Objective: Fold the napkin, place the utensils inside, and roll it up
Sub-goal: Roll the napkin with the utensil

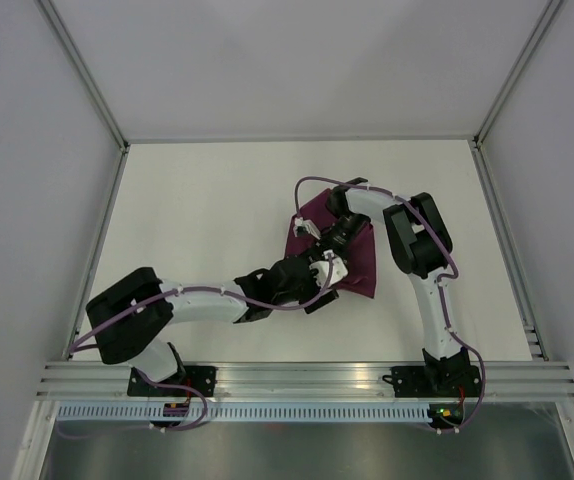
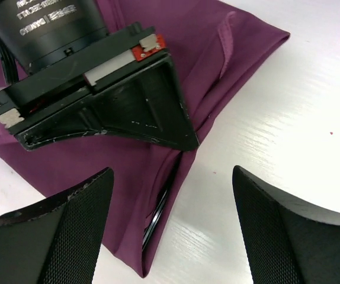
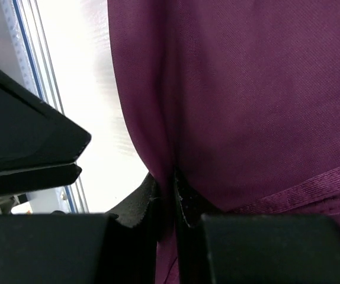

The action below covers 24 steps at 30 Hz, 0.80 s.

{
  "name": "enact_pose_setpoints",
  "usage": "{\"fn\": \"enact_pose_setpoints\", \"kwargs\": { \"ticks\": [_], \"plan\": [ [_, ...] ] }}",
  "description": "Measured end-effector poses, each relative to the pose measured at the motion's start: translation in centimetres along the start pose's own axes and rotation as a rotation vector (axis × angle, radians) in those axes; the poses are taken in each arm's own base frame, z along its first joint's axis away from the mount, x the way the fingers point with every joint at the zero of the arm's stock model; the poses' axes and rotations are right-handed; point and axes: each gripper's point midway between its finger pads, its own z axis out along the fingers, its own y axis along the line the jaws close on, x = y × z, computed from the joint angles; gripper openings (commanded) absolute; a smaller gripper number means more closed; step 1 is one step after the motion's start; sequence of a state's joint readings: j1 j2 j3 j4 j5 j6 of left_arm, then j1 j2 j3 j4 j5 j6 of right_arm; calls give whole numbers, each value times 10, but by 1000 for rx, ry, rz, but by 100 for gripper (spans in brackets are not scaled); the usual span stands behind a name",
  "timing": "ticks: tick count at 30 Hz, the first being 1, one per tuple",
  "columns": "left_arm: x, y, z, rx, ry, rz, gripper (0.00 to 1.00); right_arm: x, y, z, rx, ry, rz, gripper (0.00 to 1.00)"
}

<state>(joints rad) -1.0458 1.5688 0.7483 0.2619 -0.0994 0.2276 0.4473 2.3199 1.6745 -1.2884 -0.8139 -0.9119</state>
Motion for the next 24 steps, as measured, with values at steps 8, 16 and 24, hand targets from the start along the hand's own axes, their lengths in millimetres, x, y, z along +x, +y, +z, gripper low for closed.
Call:
{"fn": "enact_pose_setpoints", "kwargs": {
  "ticks": [8,16,24],
  "plan": [
    [12,-5,6,17,-72,168,87,4,1,0,-22,10,33,4],
    [22,-1,24,7,-75,296,86,4,1,0,-32,13,46,4],
    [22,2,36,54,-47,326,58,5,0,-1,-42,14,57,4]
  ]
}}
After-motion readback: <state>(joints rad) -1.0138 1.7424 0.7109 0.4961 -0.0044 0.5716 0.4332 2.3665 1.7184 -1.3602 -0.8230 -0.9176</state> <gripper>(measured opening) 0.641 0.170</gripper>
